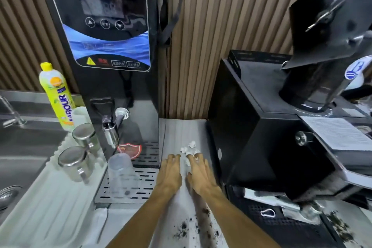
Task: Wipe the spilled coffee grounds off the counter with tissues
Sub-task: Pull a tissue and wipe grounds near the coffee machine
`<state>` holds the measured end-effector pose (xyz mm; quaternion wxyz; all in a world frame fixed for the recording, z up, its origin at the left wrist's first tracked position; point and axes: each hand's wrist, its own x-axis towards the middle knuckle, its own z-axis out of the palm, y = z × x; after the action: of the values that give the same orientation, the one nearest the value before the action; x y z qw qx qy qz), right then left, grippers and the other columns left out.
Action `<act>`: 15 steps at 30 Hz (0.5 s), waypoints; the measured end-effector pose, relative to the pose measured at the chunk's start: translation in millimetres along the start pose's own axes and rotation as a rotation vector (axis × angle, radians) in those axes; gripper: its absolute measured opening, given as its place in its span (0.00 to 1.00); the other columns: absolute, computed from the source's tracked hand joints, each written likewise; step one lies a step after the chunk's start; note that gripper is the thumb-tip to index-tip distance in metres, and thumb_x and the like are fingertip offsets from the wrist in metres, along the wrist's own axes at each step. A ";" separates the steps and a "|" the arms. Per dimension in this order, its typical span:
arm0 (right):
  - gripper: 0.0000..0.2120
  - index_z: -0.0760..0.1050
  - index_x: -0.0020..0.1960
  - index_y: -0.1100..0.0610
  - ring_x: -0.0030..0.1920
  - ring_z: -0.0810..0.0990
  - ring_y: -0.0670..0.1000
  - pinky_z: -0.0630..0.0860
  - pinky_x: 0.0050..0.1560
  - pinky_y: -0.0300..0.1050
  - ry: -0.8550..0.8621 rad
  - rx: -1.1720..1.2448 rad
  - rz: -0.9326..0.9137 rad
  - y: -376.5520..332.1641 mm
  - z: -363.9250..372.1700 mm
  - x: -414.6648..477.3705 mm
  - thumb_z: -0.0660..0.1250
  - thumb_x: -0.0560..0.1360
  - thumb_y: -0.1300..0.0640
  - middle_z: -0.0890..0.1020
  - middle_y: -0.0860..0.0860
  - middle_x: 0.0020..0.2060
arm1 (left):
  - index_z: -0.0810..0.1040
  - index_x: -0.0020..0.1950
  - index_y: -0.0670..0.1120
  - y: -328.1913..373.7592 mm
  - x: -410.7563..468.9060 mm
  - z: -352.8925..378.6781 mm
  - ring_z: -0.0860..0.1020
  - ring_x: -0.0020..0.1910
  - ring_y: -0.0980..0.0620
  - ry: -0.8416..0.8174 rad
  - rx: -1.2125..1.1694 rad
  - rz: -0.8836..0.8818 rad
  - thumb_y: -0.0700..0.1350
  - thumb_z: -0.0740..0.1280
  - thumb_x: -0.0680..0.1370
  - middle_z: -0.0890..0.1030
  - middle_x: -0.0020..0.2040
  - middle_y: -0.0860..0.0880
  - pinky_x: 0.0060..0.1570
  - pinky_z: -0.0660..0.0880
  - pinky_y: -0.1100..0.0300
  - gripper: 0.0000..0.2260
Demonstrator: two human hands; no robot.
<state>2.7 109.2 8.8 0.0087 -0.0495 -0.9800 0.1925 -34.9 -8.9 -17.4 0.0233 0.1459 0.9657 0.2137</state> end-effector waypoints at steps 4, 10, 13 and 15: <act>0.22 0.64 0.71 0.52 0.62 0.68 0.55 0.71 0.59 0.49 -0.025 -0.070 -0.038 -1.2 15.4 28.7 0.60 0.78 0.61 0.65 0.51 0.67 | 0.65 0.71 0.46 -4.4 22.2 11.2 0.68 0.65 0.46 -0.032 0.050 0.010 0.36 0.64 0.76 0.68 0.67 0.47 0.63 0.69 0.56 0.24; 0.16 0.68 0.64 0.59 0.59 0.69 0.56 0.72 0.52 0.49 -0.036 -0.142 -0.026 5.9 31.1 30.0 0.57 0.78 0.68 0.69 0.55 0.62 | 0.71 0.67 0.45 -14.6 19.9 19.1 0.71 0.62 0.47 -0.041 0.061 0.049 0.34 0.62 0.77 0.73 0.63 0.47 0.60 0.71 0.59 0.19; 0.15 0.70 0.62 0.60 0.56 0.70 0.56 0.74 0.52 0.48 -0.026 -0.095 -0.018 11.9 32.7 18.0 0.56 0.77 0.68 0.70 0.56 0.60 | 0.72 0.66 0.46 -12.3 10.3 16.1 0.71 0.62 0.48 -0.035 0.014 0.054 0.33 0.60 0.78 0.74 0.63 0.48 0.58 0.72 0.59 0.18; 0.15 0.71 0.62 0.59 0.56 0.71 0.55 0.75 0.51 0.48 0.008 -0.075 -0.028 14.8 30.1 8.6 0.58 0.77 0.66 0.71 0.55 0.59 | 0.73 0.66 0.46 -6.5 2.5 11.4 0.72 0.61 0.48 -0.009 -0.025 0.066 0.36 0.61 0.78 0.74 0.62 0.48 0.55 0.74 0.58 0.17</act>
<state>-5.5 112.3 -24.7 0.0137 -0.0370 -0.9871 0.1552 -37.9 -9.2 -30.5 0.0226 0.1782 0.9575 0.2255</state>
